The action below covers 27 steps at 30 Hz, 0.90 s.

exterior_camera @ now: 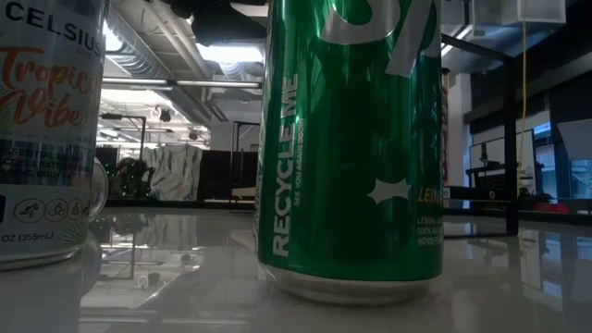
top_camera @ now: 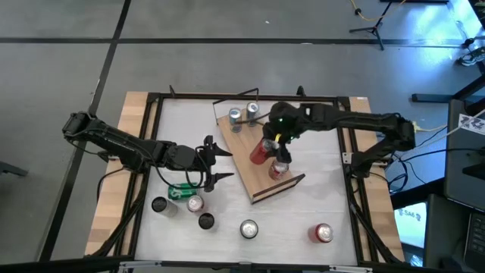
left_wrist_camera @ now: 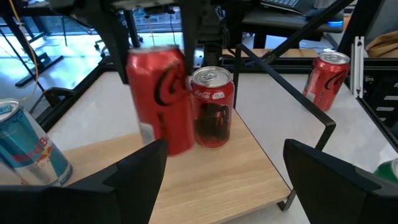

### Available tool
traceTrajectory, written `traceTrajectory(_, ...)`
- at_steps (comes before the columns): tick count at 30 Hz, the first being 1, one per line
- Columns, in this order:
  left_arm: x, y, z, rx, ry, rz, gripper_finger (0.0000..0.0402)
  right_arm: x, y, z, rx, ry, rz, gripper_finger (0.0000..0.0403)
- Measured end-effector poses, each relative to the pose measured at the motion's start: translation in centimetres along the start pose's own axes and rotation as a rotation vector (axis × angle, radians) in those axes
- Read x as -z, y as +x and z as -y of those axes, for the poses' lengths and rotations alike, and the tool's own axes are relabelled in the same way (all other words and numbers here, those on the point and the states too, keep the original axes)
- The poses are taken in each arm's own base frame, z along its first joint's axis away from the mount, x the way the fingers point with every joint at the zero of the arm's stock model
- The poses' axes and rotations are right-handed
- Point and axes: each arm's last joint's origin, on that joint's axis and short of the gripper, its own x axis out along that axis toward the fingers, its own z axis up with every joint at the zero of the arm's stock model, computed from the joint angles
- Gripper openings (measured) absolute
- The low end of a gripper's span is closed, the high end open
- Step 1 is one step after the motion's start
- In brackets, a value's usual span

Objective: Place canned beverage on shelf
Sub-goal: Put the top red-black soda can on the shelf

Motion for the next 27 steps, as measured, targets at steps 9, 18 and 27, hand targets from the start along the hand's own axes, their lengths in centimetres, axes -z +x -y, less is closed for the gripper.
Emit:
traceTrajectory(9, 0.0, 0.0, 0.0, 0.0, 0.0, 0.0, 0.0311, -0.3, 3.0, -0.9, -0.038, -0.032, -0.04, 0.0301)
traceTrajectory(18, 0.0, 0.0, 0.0, 0.0, 0.0, 0.0, 0.0311, 0.0, 5.2, -0.2, -0.016, -0.018, -0.09, 0.0301)
traceTrajectory(27, 0.0, 0.0, 0.0, 0.0, 0.0, 0.0, 0.0311, 0.2, 6.2, 0.0, -0.024, -0.038, -0.113, 0.0301)
